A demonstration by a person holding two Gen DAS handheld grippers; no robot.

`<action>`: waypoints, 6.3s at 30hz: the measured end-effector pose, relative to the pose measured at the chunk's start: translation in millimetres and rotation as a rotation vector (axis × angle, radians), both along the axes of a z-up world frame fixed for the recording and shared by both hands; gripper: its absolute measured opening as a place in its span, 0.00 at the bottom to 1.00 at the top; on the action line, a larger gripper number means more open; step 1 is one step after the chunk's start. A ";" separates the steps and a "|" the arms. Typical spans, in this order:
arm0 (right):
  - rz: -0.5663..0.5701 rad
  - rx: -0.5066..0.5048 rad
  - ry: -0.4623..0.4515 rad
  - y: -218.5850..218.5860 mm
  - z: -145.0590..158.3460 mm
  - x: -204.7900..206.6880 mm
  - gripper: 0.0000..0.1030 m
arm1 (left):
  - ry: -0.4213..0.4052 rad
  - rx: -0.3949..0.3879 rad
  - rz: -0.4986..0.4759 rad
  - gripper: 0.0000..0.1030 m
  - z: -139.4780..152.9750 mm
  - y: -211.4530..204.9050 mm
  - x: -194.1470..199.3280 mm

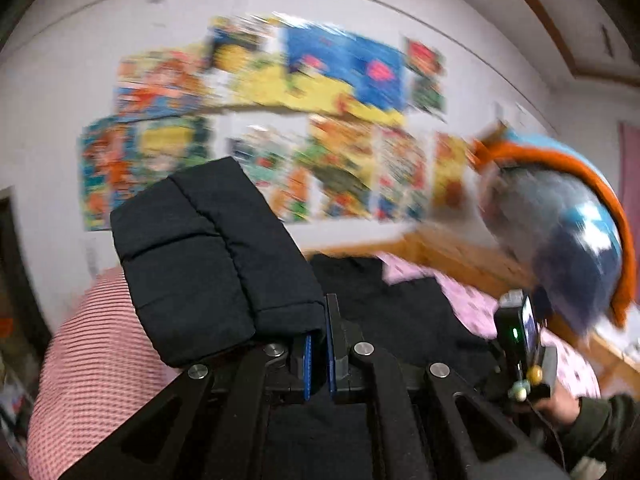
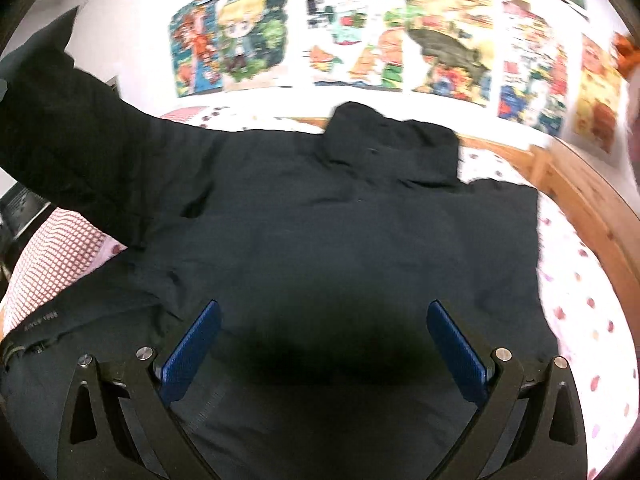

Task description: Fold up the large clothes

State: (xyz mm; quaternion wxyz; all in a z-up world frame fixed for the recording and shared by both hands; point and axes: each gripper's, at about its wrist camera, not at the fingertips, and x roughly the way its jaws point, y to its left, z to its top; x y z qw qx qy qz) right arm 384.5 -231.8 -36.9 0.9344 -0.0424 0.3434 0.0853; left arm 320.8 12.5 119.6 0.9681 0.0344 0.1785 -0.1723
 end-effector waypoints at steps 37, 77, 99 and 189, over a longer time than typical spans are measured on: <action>-0.115 0.716 0.187 -110.2 -90.5 -12.7 0.98 | 0.559 0.106 -0.210 0.84 -128.6 -61.1 47.0; -0.256 -0.077 -0.104 -85.9 5.7 57.5 0.60 | 0.363 0.132 0.142 0.84 -115.9 23.8 161.0; 0.014 -0.047 0.150 -42.6 -97.1 114.9 0.62 | 0.465 0.346 -0.004 0.86 -230.9 -49.1 211.0; 0.079 0.033 0.041 -58.2 -14.3 141.3 0.04 | 0.424 0.005 -0.145 0.05 -182.7 -36.9 252.2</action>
